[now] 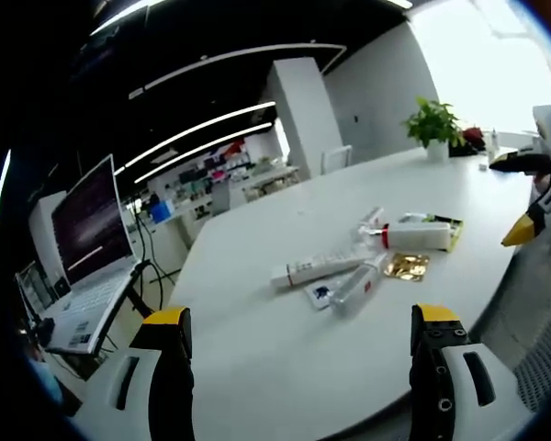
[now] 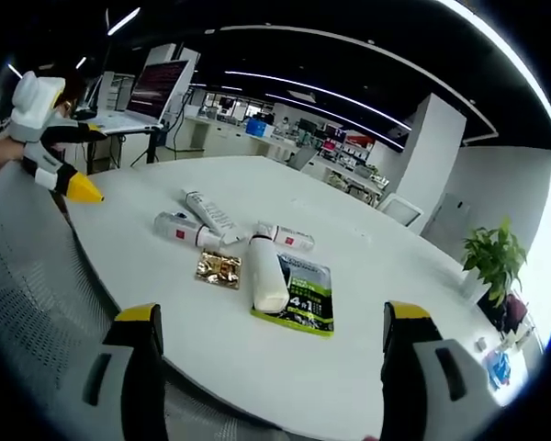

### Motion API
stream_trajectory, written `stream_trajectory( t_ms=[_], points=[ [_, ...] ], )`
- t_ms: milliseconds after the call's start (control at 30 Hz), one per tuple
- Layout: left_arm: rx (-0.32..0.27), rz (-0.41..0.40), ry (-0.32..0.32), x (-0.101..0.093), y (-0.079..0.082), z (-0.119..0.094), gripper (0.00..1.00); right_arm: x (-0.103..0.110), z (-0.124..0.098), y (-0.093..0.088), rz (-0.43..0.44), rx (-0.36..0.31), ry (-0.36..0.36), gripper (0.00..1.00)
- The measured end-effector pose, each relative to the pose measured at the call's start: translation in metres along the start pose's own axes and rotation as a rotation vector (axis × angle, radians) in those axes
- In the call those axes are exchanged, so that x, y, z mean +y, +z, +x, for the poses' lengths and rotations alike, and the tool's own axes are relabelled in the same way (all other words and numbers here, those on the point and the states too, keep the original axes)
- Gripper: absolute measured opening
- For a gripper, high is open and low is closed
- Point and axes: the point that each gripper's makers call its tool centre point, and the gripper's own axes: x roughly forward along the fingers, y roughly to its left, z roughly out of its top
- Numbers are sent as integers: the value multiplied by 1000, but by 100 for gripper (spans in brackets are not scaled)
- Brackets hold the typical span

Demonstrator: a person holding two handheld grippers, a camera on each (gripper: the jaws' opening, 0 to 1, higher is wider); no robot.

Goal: Arrange the skincare products in the storage area until every visible bottle or jar stands upright without overlapping.

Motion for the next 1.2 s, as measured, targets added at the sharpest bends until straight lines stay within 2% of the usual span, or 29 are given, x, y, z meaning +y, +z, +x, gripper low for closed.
stream_trajectory(
  t_ms=[100, 333, 600, 733, 1100, 1200],
  points=[
    [0, 4, 4, 1, 0, 0, 97, -2, -3, 5, -10, -29, -12, 100],
    [0, 5, 2, 0, 0, 0, 97, 2, -2, 2, -26, 6, 15, 100],
    [6, -6, -3, 0, -2, 0, 97, -6, 5, 28, -56, -35, 47, 100],
    [-10, -29, 7, 2, 0, -1, 97, -11, 10, 36, -40, -48, 85, 100],
    [-4, -1, 5, 1, 0, -1, 97, -28, 30, 51, 0, -70, 160, 100],
    [-11, -2, 10, 2, 1, -1, 97, -27, 39, 52, -13, -45, 204, 100]
  ],
)
